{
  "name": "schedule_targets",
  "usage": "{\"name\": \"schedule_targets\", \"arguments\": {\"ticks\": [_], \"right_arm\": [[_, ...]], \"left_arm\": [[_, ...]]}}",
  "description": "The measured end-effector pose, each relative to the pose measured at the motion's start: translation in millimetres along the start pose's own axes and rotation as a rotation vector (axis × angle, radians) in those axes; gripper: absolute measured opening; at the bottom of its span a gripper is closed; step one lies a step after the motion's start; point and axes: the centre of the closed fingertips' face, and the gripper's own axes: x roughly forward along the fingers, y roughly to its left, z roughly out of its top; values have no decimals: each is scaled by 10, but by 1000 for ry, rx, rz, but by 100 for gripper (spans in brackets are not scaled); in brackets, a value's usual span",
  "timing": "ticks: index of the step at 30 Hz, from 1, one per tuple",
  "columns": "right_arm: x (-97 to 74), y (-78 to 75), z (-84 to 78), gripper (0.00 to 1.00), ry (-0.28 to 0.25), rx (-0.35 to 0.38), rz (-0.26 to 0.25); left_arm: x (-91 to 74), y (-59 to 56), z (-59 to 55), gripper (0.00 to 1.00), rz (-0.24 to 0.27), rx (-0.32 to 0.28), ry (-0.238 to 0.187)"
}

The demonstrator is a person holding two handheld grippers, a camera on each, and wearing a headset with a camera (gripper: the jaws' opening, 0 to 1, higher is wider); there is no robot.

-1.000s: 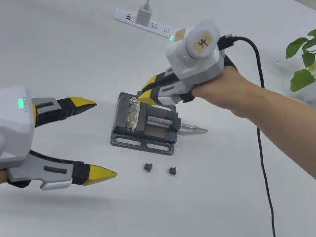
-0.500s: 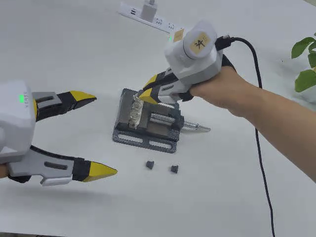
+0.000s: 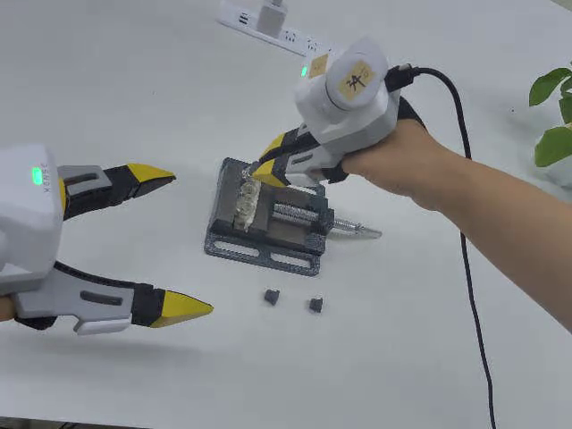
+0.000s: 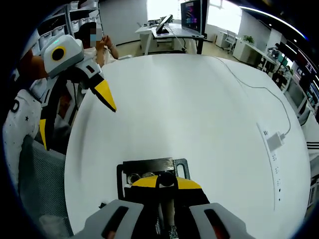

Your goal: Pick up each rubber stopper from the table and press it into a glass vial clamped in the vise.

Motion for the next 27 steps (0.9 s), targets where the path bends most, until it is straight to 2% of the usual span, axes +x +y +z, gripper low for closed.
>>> {"name": "schedule_targets", "arguments": {"ticks": [7,13,18,27], "right_arm": [[-16,69,33,6,24,-39,-14],[-20,106,52,6,58,-102,-40],[-26,115,55,6,74,-140,-64],[-12,80,52,6,117,-190,-74]], "left_arm": [[-3,2,0,82,0,-2,-1],[-6,0,-11,81,-1,-6,0],[-1,-2,-13,80,-2,-10,-3],[12,-9,-16,80,-7,-13,-3]]}}
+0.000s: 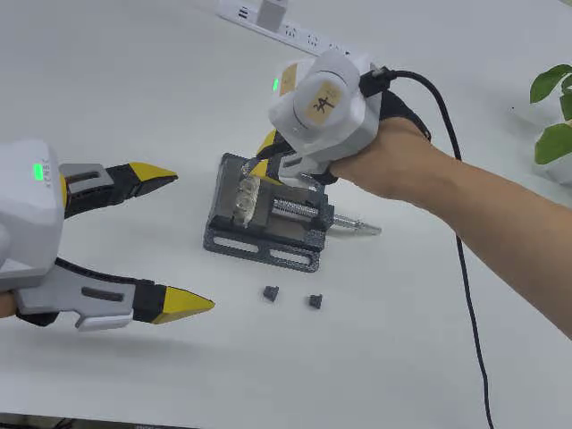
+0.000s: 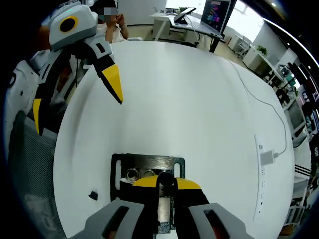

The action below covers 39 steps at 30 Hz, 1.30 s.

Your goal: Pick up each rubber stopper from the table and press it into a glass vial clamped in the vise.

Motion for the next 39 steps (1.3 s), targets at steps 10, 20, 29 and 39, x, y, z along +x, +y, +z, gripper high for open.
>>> {"name": "schedule_targets", "arguments": {"ticks": [10,20,29,39], "right_arm": [[32,-58,-47,5,71,-113,-38],[41,-74,-80,7,51,-105,-37],[-25,-98,-67,13,-13,-11,-39],[-166,-197,-43,2,-135,176,6]], "left_arm": [[16,-9,2,79,-5,-1,0],[18,-36,8,78,-10,-3,0],[10,-20,13,78,-7,-5,-3],[26,-27,24,77,-13,-7,-7]]}}
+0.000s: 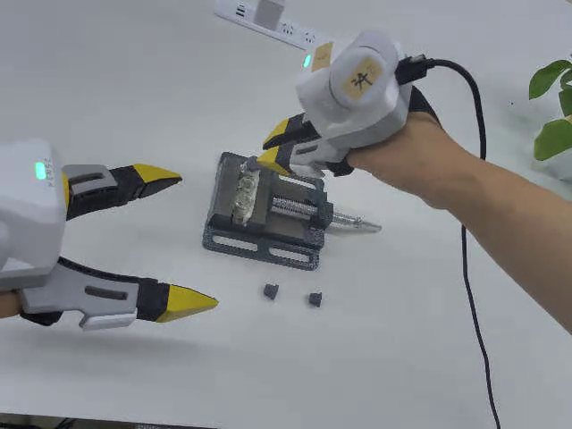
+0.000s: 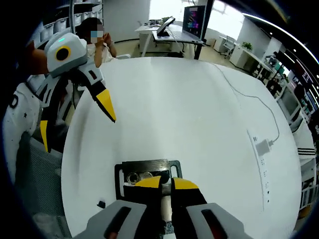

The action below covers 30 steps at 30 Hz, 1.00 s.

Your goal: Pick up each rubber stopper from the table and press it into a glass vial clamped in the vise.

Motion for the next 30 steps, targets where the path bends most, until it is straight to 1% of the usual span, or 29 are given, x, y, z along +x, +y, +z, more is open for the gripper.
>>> {"name": "schedule_targets", "arguments": {"ticks": [1,2,3,5,8,10,18,21,26,30], "right_arm": [[-5,1,2,1,-4,15,3],[-5,18,-1,1,-7,31,20],[-6,28,2,0,-8,36,25],[5,39,5,0,-11,34,33],[43,74,-8,0,0,22,45],[98,66,-13,0,3,19,51],[159,110,-14,0,18,3,60],[146,123,-7,0,23,1,61],[173,131,-31,0,40,-15,68],[158,175,-14,0,48,-26,71]], "left_arm": [[1,0,0,77,-1,0,0],[2,-1,-4,77,-1,0,2],[2,-1,-6,77,-2,0,3],[3,-3,-8,77,-4,1,5],[4,-4,-4,77,-5,0,4],[4,-2,-5,77,-5,-1,5],[7,-9,-6,76,-8,-3,5],[4,-8,0,76,-7,-4,3],[1,-3,-2,76,-5,-5,2],[3,0,-3,75,-5,-6,2]]}}
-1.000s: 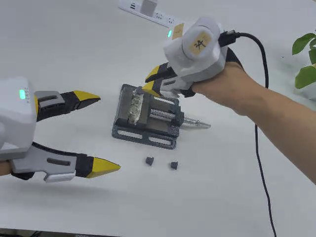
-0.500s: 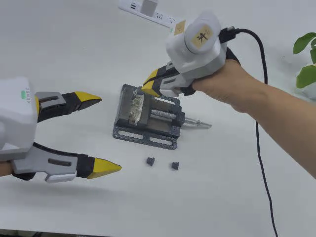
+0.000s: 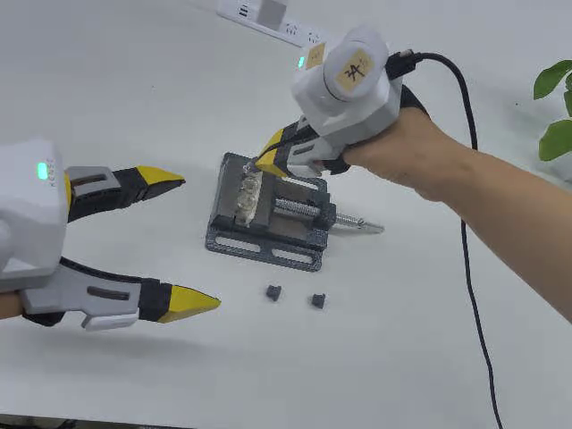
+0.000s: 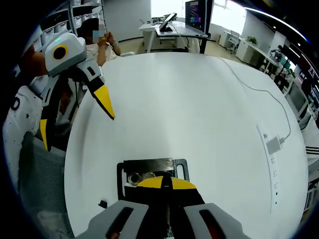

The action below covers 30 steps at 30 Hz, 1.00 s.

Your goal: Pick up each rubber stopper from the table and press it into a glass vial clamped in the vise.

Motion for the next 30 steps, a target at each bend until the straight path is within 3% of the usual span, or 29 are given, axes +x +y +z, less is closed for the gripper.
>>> {"name": "schedule_targets", "arguments": {"ticks": [30], "right_arm": [[41,-24,29,0,138,-77,41]], "left_arm": [[34,-6,14,74,-6,0,-12]]}}
